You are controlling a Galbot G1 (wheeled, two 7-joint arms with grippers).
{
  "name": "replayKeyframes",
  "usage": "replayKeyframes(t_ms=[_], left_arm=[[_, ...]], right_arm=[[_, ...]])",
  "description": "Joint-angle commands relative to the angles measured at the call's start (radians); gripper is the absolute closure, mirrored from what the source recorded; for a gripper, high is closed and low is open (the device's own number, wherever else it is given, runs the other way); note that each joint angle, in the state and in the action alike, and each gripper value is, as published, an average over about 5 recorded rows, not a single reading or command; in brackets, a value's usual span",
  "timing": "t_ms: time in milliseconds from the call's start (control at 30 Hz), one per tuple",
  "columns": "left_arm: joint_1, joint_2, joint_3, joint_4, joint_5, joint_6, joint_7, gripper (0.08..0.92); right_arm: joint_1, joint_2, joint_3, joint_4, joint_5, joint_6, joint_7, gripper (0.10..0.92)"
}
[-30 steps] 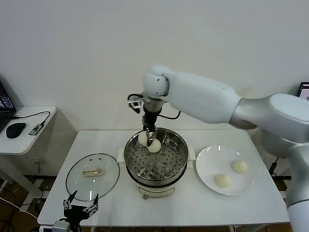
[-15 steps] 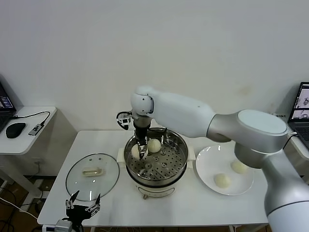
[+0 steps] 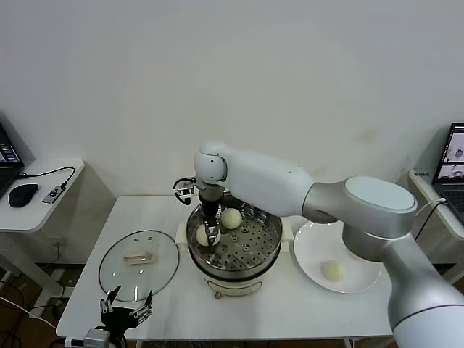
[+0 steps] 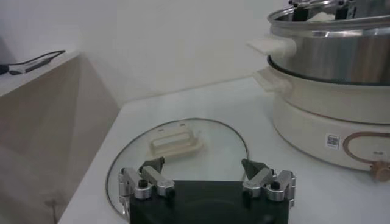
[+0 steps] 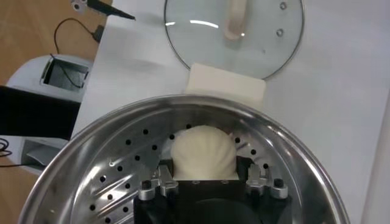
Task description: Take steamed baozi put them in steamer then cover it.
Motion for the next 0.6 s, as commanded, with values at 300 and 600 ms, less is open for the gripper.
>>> replayKeyframes(t_ms=[300, 600], left_arm=[[0.002, -0.004, 0.005, -0.002, 0.002, 0.003, 0.004, 0.177], [0.019, 0.009, -0.001, -0.007, 0.000, 0.003, 0.004, 0.177]], right_arm=[[0.132, -0.242, 0.059, 0.239, 0.035, 0.017, -0.026, 0.203], [0.237, -0.656, 0.066, 0.475, 0.026, 0.113, -0.095, 0.203]])
